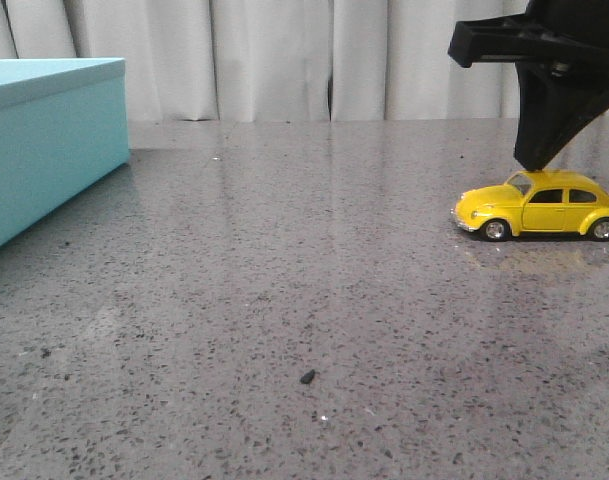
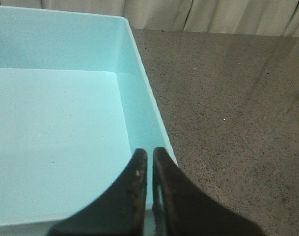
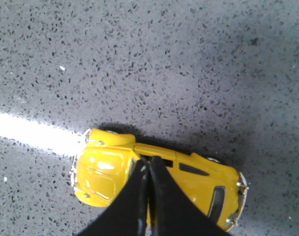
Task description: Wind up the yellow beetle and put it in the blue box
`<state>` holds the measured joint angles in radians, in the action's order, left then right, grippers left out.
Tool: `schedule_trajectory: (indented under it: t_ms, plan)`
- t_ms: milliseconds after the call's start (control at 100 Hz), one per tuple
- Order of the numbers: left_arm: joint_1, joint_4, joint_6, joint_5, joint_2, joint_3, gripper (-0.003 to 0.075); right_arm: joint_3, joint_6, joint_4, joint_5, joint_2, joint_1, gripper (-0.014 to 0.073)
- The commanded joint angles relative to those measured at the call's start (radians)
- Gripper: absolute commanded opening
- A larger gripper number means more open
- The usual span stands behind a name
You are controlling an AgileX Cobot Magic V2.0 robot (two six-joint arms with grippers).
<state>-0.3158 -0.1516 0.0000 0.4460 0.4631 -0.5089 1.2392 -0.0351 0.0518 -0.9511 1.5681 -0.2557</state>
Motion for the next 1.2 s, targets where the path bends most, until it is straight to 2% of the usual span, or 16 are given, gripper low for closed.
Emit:
schedule_trajectory:
  t_ms: [0,200,610,850,990,1190]
  plan:
    - [-0.01,-0.014,0.0,-0.066,0.013,-0.028,-0.0019,-0.019,0.003,-0.02,-0.052,-0.015,0.006,-0.0049]
    - [-0.01,-0.014,0.0,-0.066,0.013,-0.028,-0.0019,-0.06,0.003,-0.052,-0.054,-0.015,0.022,-0.0049]
    - [-0.01,-0.014,0.0,-0.064,0.013,-0.028,-0.0019,-0.063,0.003,-0.162,-0.134,-0.017,0.192,-0.0049]
    - [-0.01,-0.014,0.0,-0.064,0.013,-0.028,-0.0019,-0.053,0.003,-0.173,-0.119,-0.026,0.209,-0.0049]
    - [-0.01,-0.014,0.0,-0.064,0.013,-0.028,-0.0019,0.095,0.003,-0.166,-0.148,-0.112,0.204,-0.0049]
    - [-0.01,-0.014,0.0,-0.064,0.013,-0.028,-0.0019,0.432,0.005,-0.16,-0.216,-0.245,0.164,-0.0049]
